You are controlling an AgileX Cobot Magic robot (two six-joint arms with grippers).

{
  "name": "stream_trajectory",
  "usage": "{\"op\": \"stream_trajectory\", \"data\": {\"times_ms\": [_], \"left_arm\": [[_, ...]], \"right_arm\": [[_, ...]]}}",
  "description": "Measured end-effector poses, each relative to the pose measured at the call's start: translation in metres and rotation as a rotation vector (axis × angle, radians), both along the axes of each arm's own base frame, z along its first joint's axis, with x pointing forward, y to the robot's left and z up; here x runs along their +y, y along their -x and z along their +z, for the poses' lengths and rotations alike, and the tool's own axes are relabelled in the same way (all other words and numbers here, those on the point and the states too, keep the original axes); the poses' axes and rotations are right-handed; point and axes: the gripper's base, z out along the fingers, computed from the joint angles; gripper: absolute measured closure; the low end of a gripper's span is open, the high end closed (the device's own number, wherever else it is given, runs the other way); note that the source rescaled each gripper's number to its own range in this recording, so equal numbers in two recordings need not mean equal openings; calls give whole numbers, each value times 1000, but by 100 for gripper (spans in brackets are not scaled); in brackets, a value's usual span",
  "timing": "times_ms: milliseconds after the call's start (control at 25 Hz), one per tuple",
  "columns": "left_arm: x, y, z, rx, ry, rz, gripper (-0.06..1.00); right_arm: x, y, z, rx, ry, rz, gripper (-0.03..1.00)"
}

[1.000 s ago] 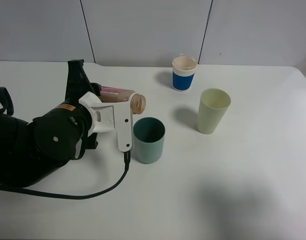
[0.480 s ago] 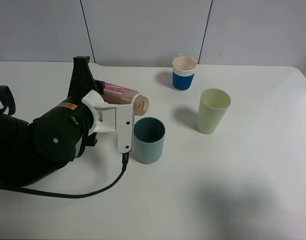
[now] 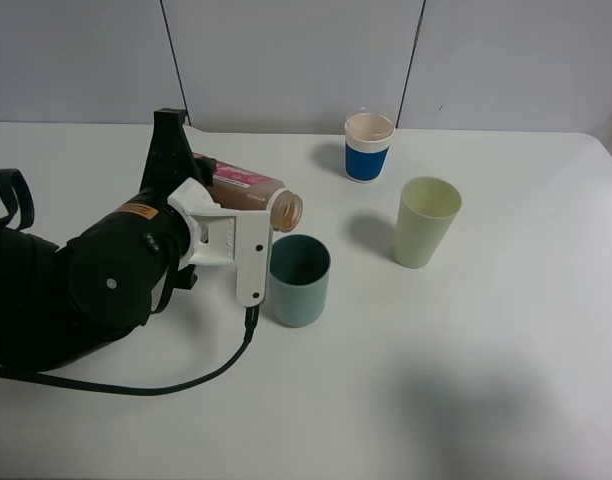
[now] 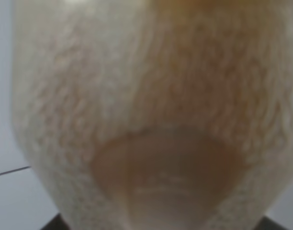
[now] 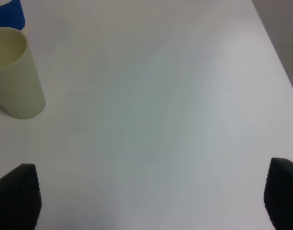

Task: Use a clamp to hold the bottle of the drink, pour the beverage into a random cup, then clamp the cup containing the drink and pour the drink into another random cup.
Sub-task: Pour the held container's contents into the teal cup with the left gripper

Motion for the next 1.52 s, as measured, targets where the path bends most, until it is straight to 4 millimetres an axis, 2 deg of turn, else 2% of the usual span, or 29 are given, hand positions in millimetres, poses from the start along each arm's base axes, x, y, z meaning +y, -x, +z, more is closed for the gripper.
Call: {"op": "stream_trajectory", "data": {"times_ms": [560,880,1520], "left_arm": [[-3,-5,5,-55,-31,-71,88],[4,-14,6,-70,-42,-53,88],[3,-14,7,-82,-70,-75,88]], "right_arm": [[0,0,0,0,0,0,21],[0,0,0,0,0,0,21],[0,0,0,0,0,0,21]]}}
